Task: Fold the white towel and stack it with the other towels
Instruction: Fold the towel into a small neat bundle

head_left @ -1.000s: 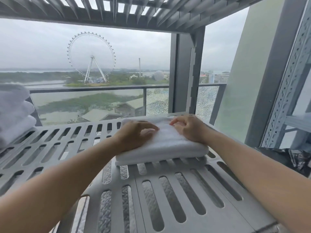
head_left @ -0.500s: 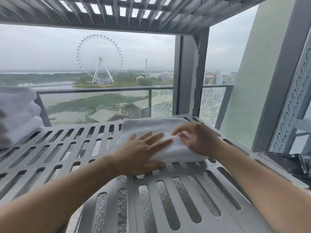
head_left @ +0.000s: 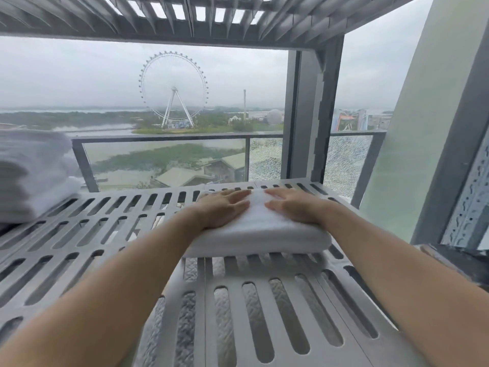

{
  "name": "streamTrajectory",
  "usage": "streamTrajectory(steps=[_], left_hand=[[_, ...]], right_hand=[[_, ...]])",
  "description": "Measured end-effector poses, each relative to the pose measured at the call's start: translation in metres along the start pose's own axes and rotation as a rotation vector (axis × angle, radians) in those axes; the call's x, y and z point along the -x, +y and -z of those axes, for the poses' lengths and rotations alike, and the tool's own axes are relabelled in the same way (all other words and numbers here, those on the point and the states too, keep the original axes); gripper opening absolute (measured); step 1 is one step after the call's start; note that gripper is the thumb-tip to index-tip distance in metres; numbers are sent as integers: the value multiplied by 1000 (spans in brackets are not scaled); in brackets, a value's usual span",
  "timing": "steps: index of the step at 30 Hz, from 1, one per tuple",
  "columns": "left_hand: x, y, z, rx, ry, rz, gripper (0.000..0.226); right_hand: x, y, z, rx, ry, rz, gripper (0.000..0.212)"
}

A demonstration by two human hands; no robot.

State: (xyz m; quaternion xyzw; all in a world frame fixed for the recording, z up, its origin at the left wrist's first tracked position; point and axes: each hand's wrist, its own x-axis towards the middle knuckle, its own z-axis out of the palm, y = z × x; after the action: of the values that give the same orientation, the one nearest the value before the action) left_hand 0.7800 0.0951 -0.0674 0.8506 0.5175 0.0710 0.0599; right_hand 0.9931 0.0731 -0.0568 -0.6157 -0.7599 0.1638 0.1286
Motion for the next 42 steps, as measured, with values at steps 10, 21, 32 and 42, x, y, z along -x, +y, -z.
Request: streamTrajectory(steps=[10,21,32,42], left_hand=[[83,8,13,-292,197,-441,69],[91,30,30,-393,377,-229,50],[123,40,2,-482,466,27,55],[263,13,51,-491,746,-16,64]], right_hand=[[59,-23,2,201,167,365,38],[74,-53,-35,539,400,233,57],[90,-63,-36,539,582,334,40],[164,-165,-56,320,796,476,37]])
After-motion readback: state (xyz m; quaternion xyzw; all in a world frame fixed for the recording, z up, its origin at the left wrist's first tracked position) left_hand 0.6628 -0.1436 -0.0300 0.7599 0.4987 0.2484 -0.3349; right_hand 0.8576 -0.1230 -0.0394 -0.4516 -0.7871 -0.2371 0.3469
